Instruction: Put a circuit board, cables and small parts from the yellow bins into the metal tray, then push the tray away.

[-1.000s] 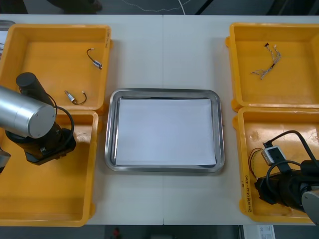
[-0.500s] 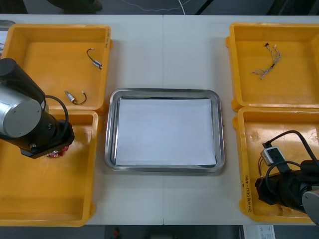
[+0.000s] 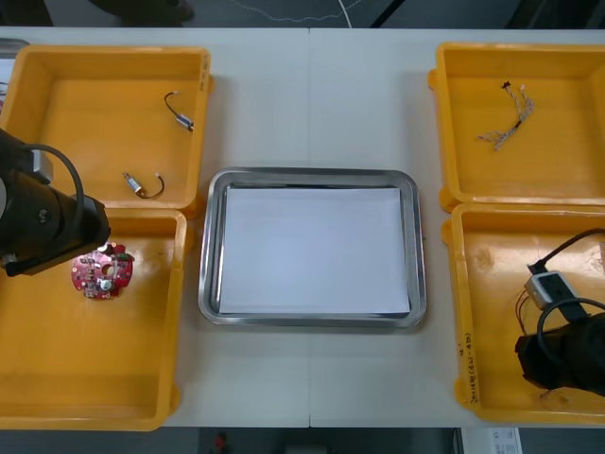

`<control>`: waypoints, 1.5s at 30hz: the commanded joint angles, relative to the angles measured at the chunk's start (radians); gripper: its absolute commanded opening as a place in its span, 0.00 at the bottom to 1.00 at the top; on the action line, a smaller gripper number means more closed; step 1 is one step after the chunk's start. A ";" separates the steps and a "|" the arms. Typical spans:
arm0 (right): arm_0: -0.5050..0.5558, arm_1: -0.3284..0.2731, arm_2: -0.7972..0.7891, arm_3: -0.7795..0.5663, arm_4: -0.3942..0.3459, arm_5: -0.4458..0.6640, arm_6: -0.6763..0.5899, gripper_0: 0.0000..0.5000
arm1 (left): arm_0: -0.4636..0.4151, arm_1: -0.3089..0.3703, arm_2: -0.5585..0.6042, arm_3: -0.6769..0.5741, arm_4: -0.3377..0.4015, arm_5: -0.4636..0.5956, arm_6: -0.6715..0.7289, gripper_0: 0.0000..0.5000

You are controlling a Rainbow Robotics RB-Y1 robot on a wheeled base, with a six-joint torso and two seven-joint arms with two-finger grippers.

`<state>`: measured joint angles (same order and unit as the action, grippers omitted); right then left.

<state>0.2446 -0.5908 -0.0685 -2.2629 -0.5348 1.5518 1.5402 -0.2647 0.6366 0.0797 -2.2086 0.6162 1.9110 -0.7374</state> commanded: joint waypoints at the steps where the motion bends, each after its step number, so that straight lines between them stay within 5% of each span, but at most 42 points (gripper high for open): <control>1: -0.062 -0.021 -0.122 -0.076 -0.071 0.097 0.044 0.00 | 0.016 0.035 0.018 -0.034 0.002 0.009 -0.071 0.00; 8: -0.137 -0.021 -0.234 -0.121 -0.168 0.246 0.044 0.00 | 0.022 0.037 0.017 -0.034 0.000 0.009 -0.069 0.01; 10: -0.168 -0.021 -0.260 -0.122 -0.192 0.298 0.044 0.00 | 0.024 0.035 0.018 -0.034 0.000 0.009 -0.068 0.33; 12: -0.199 -0.026 -0.280 -0.125 -0.209 0.350 0.044 0.00 | 0.027 0.037 0.017 -0.033 -0.003 0.009 -0.065 0.92; 13: -0.214 -0.027 -0.289 -0.132 -0.211 0.368 0.044 0.00 | 0.028 0.035 0.017 -0.034 -0.003 0.009 -0.065 1.00; 33: -0.312 -0.153 -0.317 -0.167 -0.326 0.368 0.032 0.00 | 0.025 0.035 -0.087 0.086 -0.046 0.009 -0.003 1.00; 45: -0.377 -0.169 -0.309 -0.167 -0.330 0.368 0.035 0.00 | -0.011 0.035 -0.161 0.170 -0.064 0.009 0.039 1.00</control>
<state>-0.0838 -0.7231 -0.3561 -2.3986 -0.8604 1.9158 1.5403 -0.2539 0.6368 -0.0545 -2.0490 0.5672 1.9117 -0.7712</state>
